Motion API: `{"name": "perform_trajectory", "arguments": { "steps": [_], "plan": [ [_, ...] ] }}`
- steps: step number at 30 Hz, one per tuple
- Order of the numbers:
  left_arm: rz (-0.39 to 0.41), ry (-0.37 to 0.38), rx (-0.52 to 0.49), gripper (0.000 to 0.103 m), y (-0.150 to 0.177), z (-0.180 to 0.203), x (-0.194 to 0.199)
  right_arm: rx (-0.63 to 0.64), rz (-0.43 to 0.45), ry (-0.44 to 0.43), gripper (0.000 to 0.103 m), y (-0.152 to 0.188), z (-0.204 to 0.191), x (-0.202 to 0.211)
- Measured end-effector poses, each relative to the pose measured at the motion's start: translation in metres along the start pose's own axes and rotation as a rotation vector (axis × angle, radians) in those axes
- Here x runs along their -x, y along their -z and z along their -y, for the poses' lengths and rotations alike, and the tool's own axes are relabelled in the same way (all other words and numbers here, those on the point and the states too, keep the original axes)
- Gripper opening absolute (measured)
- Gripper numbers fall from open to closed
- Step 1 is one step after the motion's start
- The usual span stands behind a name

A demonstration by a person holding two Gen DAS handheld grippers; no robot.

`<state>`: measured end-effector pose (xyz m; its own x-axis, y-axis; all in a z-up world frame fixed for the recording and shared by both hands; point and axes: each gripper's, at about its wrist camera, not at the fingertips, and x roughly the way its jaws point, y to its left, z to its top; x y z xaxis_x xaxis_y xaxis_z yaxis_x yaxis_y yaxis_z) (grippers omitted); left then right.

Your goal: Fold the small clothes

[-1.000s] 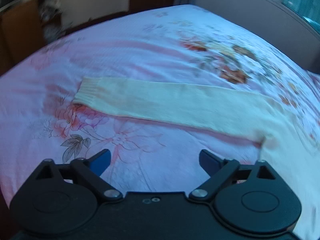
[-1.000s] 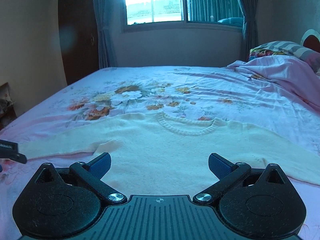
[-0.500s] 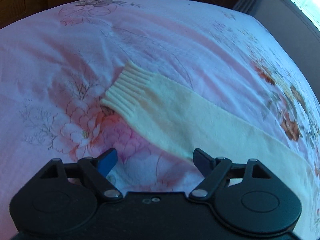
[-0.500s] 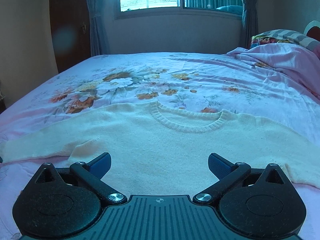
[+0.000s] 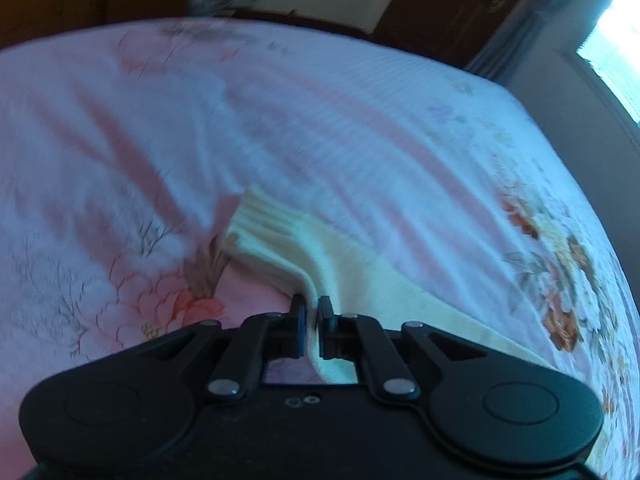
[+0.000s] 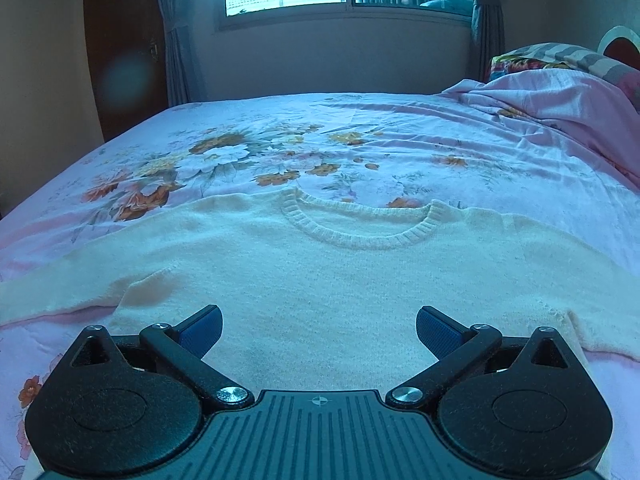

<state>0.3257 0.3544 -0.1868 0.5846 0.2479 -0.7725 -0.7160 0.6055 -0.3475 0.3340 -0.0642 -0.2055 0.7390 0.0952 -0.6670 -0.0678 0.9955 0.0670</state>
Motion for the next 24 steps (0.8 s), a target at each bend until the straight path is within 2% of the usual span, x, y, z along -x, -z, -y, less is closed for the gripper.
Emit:
{"name": "perform_trajectory", "arguments": {
  "steps": [4, 6, 8, 12, 15, 17, 19, 21, 22, 24],
  "plan": [
    [0.115, 0.125, -0.211, 0.003, 0.009, 0.049, 0.044, -0.003, 0.001, 0.000, 0.103, 0.002, 0.004, 0.005],
    [0.140, 0.228, -0.320, 0.003, 0.020, 0.086, 0.066, -0.018, -0.002, -0.002, 0.103, 0.002, 0.009, 0.008],
    [0.132, 0.341, -0.410, 0.002, 0.036, 0.125, 0.084, -0.034, 0.001, -0.001, 0.103, 0.002, 0.015, 0.013],
    [0.051, 0.572, -0.602, 0.002, 0.093, 0.210, 0.108, -0.046, 0.013, 0.018, 0.103, 0.003, 0.032, 0.028],
    [-0.079, 0.694, -0.742, 0.002, 0.154, 0.256, 0.115, -0.058, 0.012, 0.036, 0.103, 0.006, 0.049, 0.037],
    [-0.190, 0.731, -0.833, 0.003, 0.197, 0.270, 0.111, -0.068, 0.004, 0.052, 0.103, 0.010, 0.062, 0.043],
    [-0.266, 0.712, -0.908, 0.003, 0.234, 0.273, 0.104, -0.078, -0.007, 0.060, 0.103, 0.015, 0.074, 0.047],
    [-0.319, 0.677, -0.951, 0.011, 0.247, 0.264, 0.092, -0.088, -0.020, 0.061, 0.103, 0.020, 0.084, 0.050],
    [-0.323, 0.658, -0.941, 0.012, 0.246, 0.257, 0.090, -0.092, -0.024, 0.054, 0.103, 0.022, 0.087, 0.050],
    [-0.293, 0.659, -0.920, 0.022, 0.231, 0.237, 0.096, -0.097, -0.029, 0.044, 0.103, 0.024, 0.089, 0.051]
  ]
}}
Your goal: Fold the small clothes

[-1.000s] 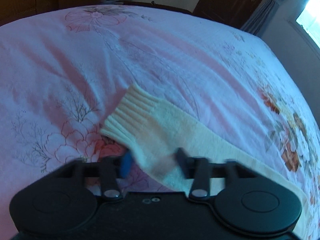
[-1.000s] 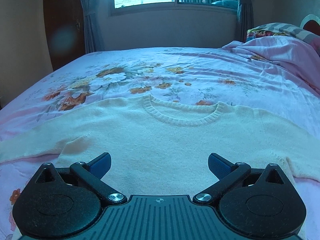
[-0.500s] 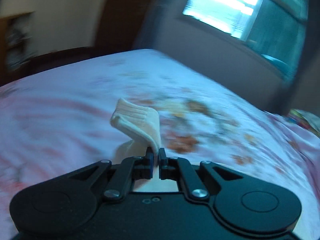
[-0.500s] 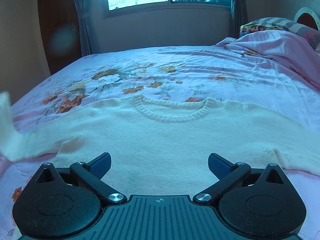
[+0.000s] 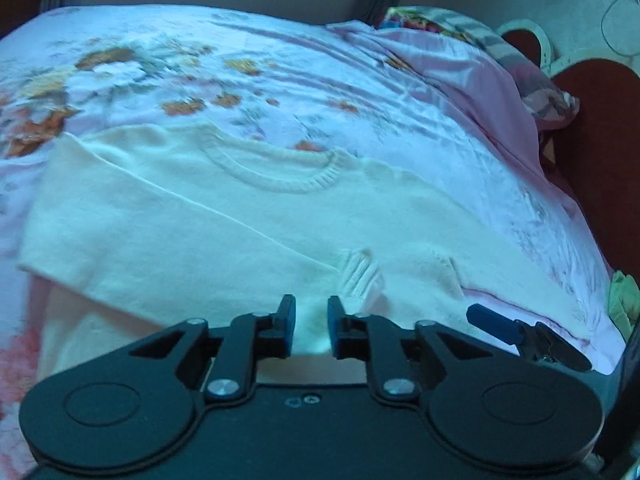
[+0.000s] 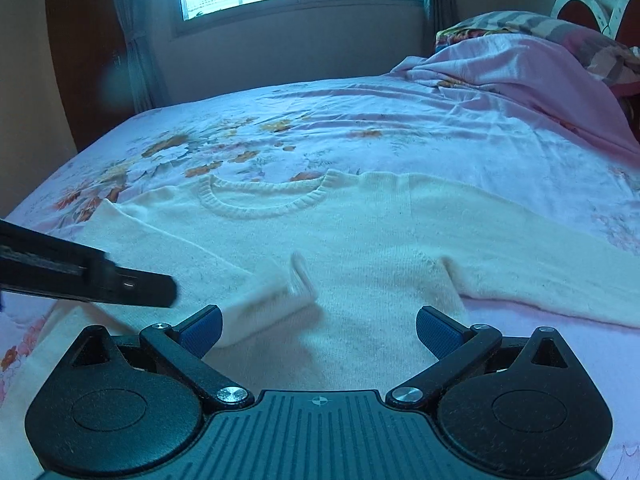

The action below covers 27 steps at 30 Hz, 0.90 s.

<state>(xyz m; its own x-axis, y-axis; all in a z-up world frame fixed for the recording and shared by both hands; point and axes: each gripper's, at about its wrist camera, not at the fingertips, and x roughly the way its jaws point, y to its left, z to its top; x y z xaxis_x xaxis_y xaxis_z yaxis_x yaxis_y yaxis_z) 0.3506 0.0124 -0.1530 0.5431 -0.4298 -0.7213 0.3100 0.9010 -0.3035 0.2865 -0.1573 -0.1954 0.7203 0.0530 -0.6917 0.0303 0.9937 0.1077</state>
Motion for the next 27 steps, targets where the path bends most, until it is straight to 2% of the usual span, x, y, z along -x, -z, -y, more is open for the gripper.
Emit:
{"name": "perform_trajectory", "arguments": {
  "steps": [2, 3, 5, 6, 7, 8, 10, 13, 15, 18, 19, 20, 21, 25, 27],
  "plan": [
    [0.049, -0.029, 0.002, 0.028, -0.001, -0.011, 0.022, -0.004, -0.003, -0.021, 0.103, -0.001, -0.002, -0.001],
    [0.073, -0.071, 0.002, 0.034, -0.005, -0.017, 0.031, -0.011, -0.006, -0.035, 0.102, -0.002, -0.004, -0.003],
    [0.106, -0.177, 0.001, 0.036, -0.010, -0.035, 0.037, -0.032, -0.015, -0.067, 0.102, -0.004, -0.008, -0.007],
    [0.112, -0.241, 0.007, 0.036, -0.014, -0.044, 0.040, -0.044, -0.020, -0.078, 0.084, -0.006, -0.010, -0.008],
    [0.114, -0.277, 0.021, 0.036, -0.018, -0.053, 0.041, -0.051, -0.031, -0.084, 0.070, -0.007, -0.013, -0.011],
    [0.117, -0.309, 0.040, 0.036, -0.018, -0.064, 0.041, -0.060, -0.047, -0.086, 0.049, -0.009, -0.016, -0.013],
    [0.112, -0.344, 0.070, 0.036, -0.018, -0.077, 0.038, -0.085, -0.067, -0.093, 0.048, -0.013, -0.020, -0.021],
    [0.113, -0.366, 0.070, 0.036, -0.017, -0.084, 0.034, -0.090, -0.071, -0.124, 0.048, -0.020, -0.028, -0.025],
    [0.105, -0.353, 0.075, 0.036, -0.017, -0.086, 0.029, -0.077, -0.063, -0.130, 0.048, -0.027, -0.036, -0.028],
    [0.093, -0.348, 0.076, 0.036, -0.014, -0.086, 0.022, -0.068, -0.126, -0.106, 0.048, -0.031, -0.043, -0.049],
    [0.092, -0.352, 0.077, 0.036, -0.014, -0.086, 0.019, -0.080, -0.138, -0.102, 0.041, -0.031, -0.041, -0.053],
    [0.092, -0.355, 0.080, 0.036, -0.013, -0.086, 0.018, -0.081, -0.135, -0.104, 0.005, -0.031, -0.038, -0.053],
    [0.095, -0.353, 0.081, 0.036, -0.013, -0.086, 0.017, -0.083, -0.121, -0.102, 0.002, -0.032, -0.035, -0.048],
    [0.122, -0.329, 0.071, 0.037, -0.014, -0.079, 0.017, -0.068, 0.038, -0.051, 0.002, -0.041, -0.011, -0.001],
    [0.110, -0.312, 0.062, 0.038, -0.012, -0.074, 0.012, -0.083, 0.028, -0.028, 0.002, -0.032, 0.003, 0.011]
  ]
}}
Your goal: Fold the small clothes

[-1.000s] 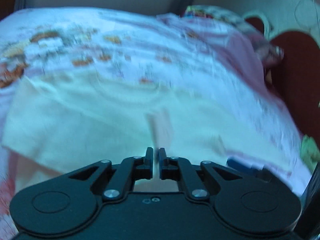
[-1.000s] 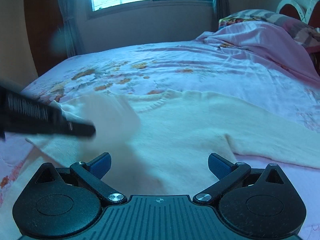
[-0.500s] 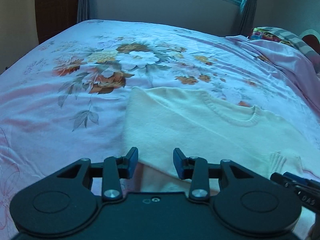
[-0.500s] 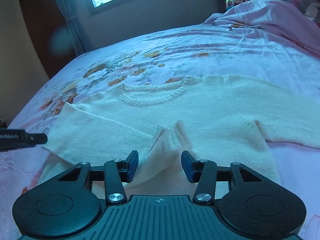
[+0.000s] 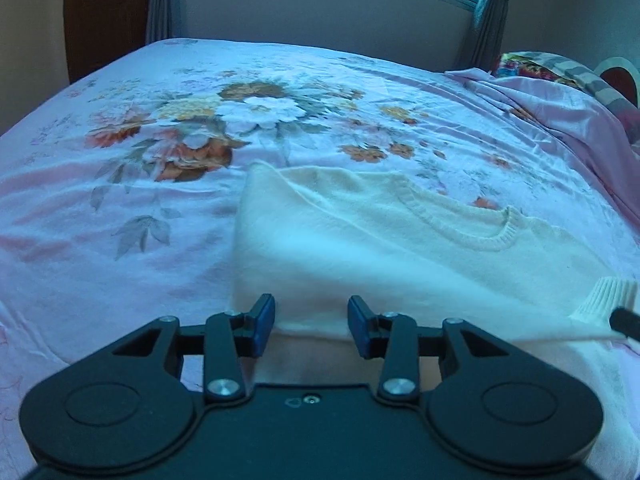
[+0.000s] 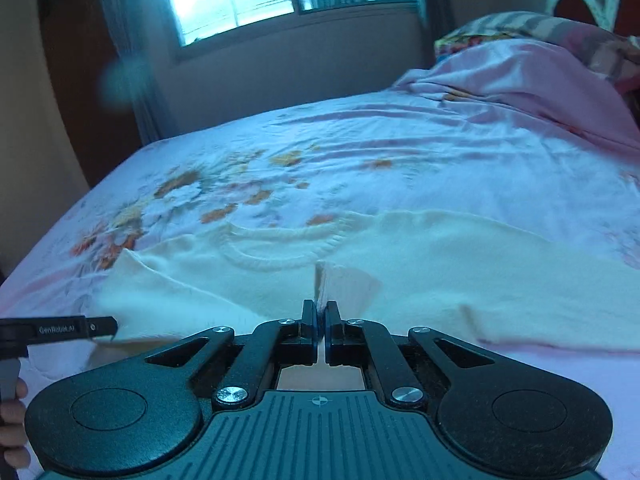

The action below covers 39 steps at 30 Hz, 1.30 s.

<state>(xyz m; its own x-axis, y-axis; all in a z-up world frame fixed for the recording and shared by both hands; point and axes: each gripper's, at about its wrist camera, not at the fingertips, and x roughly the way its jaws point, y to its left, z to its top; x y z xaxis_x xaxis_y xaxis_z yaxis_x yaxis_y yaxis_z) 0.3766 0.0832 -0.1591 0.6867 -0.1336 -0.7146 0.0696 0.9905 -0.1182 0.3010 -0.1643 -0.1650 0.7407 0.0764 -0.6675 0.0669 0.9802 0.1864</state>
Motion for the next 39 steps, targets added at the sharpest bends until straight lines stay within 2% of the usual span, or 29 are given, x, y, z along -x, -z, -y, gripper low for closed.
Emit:
{"name": "perform_trajectory", "arguments": {
  "steps": [4, 7, 8, 10, 11, 12, 14, 16, 17, 18, 20, 23, 25, 27, 30, 31, 34, 36, 39],
  "plan": [
    [-0.042, -0.010, -0.033, 0.038, 0.014, 0.011, -0.011, -0.031, -0.139, 0.041, 0.002, 0.037, 0.032, -0.003],
    [-0.043, -0.020, -0.041, 0.039, 0.018, 0.010, -0.011, -0.067, -0.149, 0.010, 0.003, 0.044, 0.045, 0.004],
    [-0.043, -0.026, -0.043, 0.040, 0.018, 0.010, -0.010, -0.084, -0.140, -0.002, 0.008, 0.042, 0.048, 0.005],
    [-0.041, -0.036, -0.041, 0.041, 0.015, 0.009, -0.009, -0.148, -0.130, -0.040, 0.036, 0.035, 0.055, 0.004],
    [-0.040, -0.040, -0.040, 0.041, 0.014, 0.008, -0.009, -0.186, -0.131, -0.060, 0.068, 0.032, 0.060, 0.002],
    [-0.039, -0.046, -0.041, 0.041, 0.013, 0.007, -0.009, -0.227, -0.136, -0.078, 0.081, 0.031, 0.066, 0.001],
    [-0.038, -0.055, -0.044, 0.045, 0.013, 0.004, -0.010, -0.277, -0.129, -0.105, 0.081, 0.031, 0.074, 0.002],
    [-0.041, -0.071, -0.049, 0.048, 0.013, 0.002, -0.014, -0.305, -0.134, -0.100, 0.069, 0.030, 0.080, -0.002],
    [-0.043, -0.074, -0.044, 0.049, 0.013, 0.000, -0.016, -0.322, -0.140, -0.094, 0.050, 0.030, 0.083, -0.006],
    [-0.046, -0.076, -0.036, 0.051, 0.013, -0.001, -0.017, -0.334, -0.143, -0.086, 0.037, 0.028, 0.086, -0.010],
    [-0.049, -0.076, -0.020, 0.051, 0.012, -0.004, -0.018, -0.346, -0.137, -0.079, 0.032, 0.024, 0.090, -0.019],
    [-0.047, -0.082, -0.024, 0.052, 0.012, -0.003, -0.019, -0.308, -0.135, -0.090, 0.032, 0.014, 0.088, -0.030],
    [-0.045, -0.085, -0.028, 0.052, 0.012, -0.002, -0.019, -0.271, -0.149, -0.099, 0.004, 0.010, 0.084, -0.038],
    [-0.041, -0.087, -0.027, 0.052, 0.012, -0.002, -0.020, -0.280, -0.127, -0.096, 0.004, 0.009, 0.086, -0.038],
    [-0.024, -0.100, -0.031, 0.053, 0.012, -0.002, -0.019, -0.265, -0.009, -0.036, 0.004, 0.003, 0.089, -0.024],
    [-0.021, -0.106, -0.033, 0.055, 0.013, -0.001, -0.020, -0.276, -0.003, -0.008, 0.004, 0.005, 0.094, -0.024],
    [-0.025, -0.121, -0.039, 0.061, 0.014, -0.002, -0.024, -0.302, -0.110, 0.000, 0.004, 0.019, 0.106, -0.039],
    [-0.025, -0.122, -0.035, 0.062, 0.014, -0.004, -0.023, -0.282, -0.092, 0.020, 0.004, 0.019, 0.104, -0.031],
    [-0.008, -0.110, -0.016, 0.058, 0.009, -0.007, -0.014, -0.234, -0.028, 0.097, 0.004, 0.013, 0.101, -0.012]
  ]
}}
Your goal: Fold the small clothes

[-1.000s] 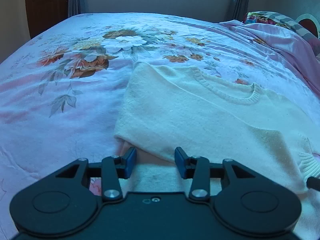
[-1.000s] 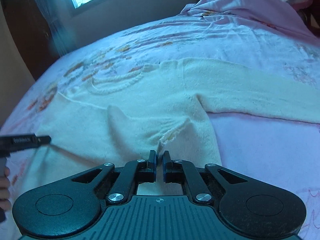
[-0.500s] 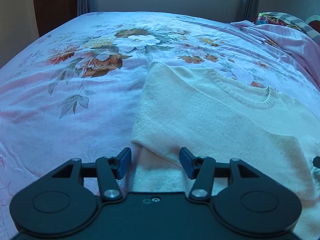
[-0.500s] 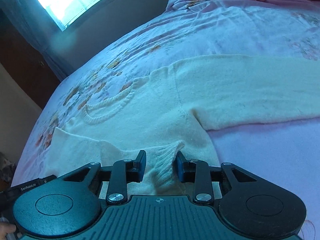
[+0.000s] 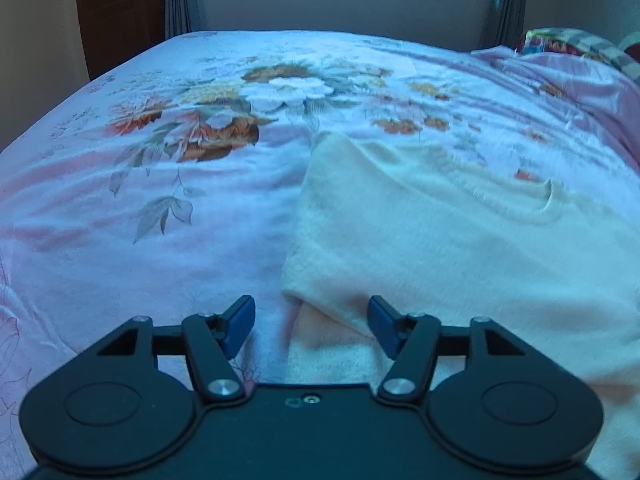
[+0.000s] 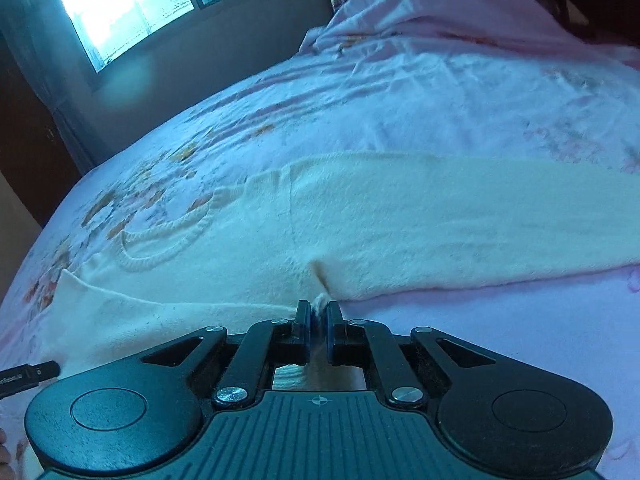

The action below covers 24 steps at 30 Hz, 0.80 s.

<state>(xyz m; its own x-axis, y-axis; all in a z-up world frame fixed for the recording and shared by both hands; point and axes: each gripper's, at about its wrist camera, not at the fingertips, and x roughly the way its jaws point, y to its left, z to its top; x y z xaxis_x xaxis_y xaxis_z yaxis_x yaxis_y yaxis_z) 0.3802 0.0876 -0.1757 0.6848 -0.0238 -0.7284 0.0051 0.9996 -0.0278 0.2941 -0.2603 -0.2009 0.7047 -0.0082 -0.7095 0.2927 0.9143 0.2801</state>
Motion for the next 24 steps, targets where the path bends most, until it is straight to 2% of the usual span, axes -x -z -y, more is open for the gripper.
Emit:
{"name": "perform_trajectory", "arguments": {
  "steps": [3, 7, 9, 11, 13, 14, 16, 18, 20, 21, 22, 24],
  "plan": [
    [0.042, 0.037, -0.012, 0.059, -0.011, 0.009, 0.008, 0.063, 0.104, 0.023, 0.004, -0.004, -0.010, 0.020],
    [0.010, 0.083, -0.051, 0.059, -0.029, 0.034, -0.017, 0.144, 0.042, -0.062, 0.004, -0.002, -0.037, 0.005],
    [-0.006, 0.067, -0.065, 0.059, -0.038, 0.042, -0.040, 0.184, 0.002, -0.055, 0.004, 0.006, -0.044, -0.007],
    [-0.009, 0.011, -0.026, 0.059, -0.049, 0.032, -0.065, 0.194, -0.055, -0.036, 0.004, 0.014, -0.042, -0.021],
    [-0.012, -0.020, 0.030, 0.063, -0.061, 0.017, -0.083, 0.191, -0.060, -0.045, 0.004, 0.020, -0.035, -0.024],
    [-0.017, -0.038, 0.046, 0.068, -0.068, 0.011, -0.091, 0.203, -0.063, -0.045, 0.004, 0.021, -0.034, -0.024],
    [-0.017, -0.054, 0.063, 0.070, -0.077, 0.002, -0.100, 0.221, -0.065, -0.045, 0.004, 0.017, -0.037, -0.021],
    [-0.009, -0.071, 0.045, 0.070, -0.082, -0.001, -0.104, 0.227, -0.015, -0.051, 0.004, 0.016, -0.039, -0.016],
    [-0.019, -0.084, 0.051, 0.070, -0.083, -0.005, -0.104, 0.240, -0.075, -0.025, 0.004, 0.023, -0.035, -0.033],
    [-0.026, -0.080, 0.074, 0.062, -0.083, -0.008, -0.099, 0.240, -0.068, -0.033, 0.004, 0.024, -0.033, -0.033],
    [-0.022, -0.071, 0.075, 0.059, -0.081, -0.010, -0.090, 0.243, -0.077, -0.031, 0.004, 0.020, -0.033, -0.030],
    [0.017, -0.057, 0.009, 0.057, -0.070, -0.006, -0.064, 0.231, -0.053, -0.034, 0.005, 0.015, -0.037, -0.017]
  ]
}}
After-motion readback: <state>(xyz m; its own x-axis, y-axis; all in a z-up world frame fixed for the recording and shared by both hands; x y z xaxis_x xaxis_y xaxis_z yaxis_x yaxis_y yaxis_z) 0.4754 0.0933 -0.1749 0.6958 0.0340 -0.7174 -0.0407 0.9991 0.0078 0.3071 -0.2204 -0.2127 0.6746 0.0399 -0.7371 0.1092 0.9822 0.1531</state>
